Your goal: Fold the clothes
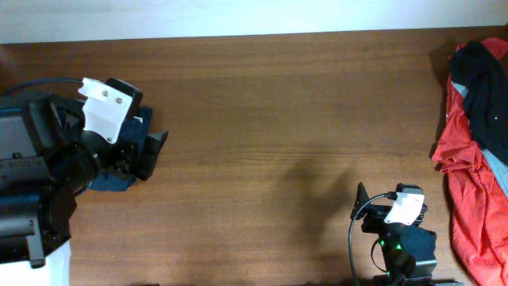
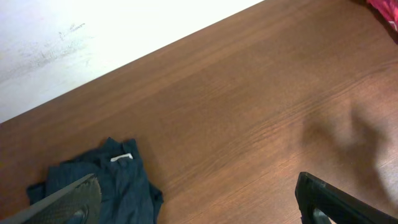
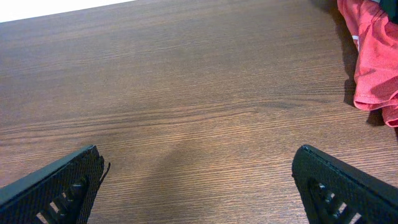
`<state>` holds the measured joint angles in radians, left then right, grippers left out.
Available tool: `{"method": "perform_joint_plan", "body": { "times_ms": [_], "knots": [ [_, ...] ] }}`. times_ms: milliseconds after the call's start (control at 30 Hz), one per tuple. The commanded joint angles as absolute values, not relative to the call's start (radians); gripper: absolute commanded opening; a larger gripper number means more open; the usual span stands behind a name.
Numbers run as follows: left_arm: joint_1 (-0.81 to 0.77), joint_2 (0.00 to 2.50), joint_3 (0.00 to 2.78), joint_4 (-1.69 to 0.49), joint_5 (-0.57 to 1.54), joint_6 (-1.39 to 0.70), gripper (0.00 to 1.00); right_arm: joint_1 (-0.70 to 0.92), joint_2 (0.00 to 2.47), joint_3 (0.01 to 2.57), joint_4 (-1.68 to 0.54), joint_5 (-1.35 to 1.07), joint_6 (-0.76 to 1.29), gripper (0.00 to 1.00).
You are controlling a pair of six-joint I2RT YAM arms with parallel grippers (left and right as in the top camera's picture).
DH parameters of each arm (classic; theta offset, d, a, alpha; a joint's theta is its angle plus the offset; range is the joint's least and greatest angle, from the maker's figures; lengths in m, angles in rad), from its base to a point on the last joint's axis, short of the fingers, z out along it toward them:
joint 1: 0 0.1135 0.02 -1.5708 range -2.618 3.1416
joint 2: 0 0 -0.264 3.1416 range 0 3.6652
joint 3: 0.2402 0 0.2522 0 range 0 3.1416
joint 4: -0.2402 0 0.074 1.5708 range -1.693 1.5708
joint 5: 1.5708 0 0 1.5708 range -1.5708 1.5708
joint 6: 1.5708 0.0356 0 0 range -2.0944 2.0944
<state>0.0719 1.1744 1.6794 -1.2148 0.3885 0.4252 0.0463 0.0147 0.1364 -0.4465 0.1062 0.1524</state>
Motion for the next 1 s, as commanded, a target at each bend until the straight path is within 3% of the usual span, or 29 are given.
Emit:
{"method": "perform_joint_plan", "body": {
  "times_ms": [0, 267, 433, 700, 967],
  "knots": [
    [0.067, 1.174, 1.684, -1.224, 0.396, 0.416, 0.99, 0.039, 0.004, 0.128, -0.442, 0.101, 0.154, 0.99],
    [0.054, 1.124, 1.679, -1.295, 0.364, 0.432, 0.99, 0.039, 0.004, 0.128, -0.442, 0.101, 0.154, 0.99],
    [0.006, 1.002, 1.540, -1.068, 0.291, 0.443, 0.99, 0.039, 0.004, 0.128, -0.442, 0.101, 0.154, 0.99],
    [-0.002, 0.713, 1.039, -0.680, 0.314, 0.442, 0.99, 0.039, 0.004, 0.128, -0.442, 0.101, 0.154, 0.99],
    [-0.002, 0.478, 0.632, -0.493, 0.326, 0.441, 1.00, 0.039, 0.004, 0.128, -0.442, 0.101, 0.154, 0.99]
  ]
}}
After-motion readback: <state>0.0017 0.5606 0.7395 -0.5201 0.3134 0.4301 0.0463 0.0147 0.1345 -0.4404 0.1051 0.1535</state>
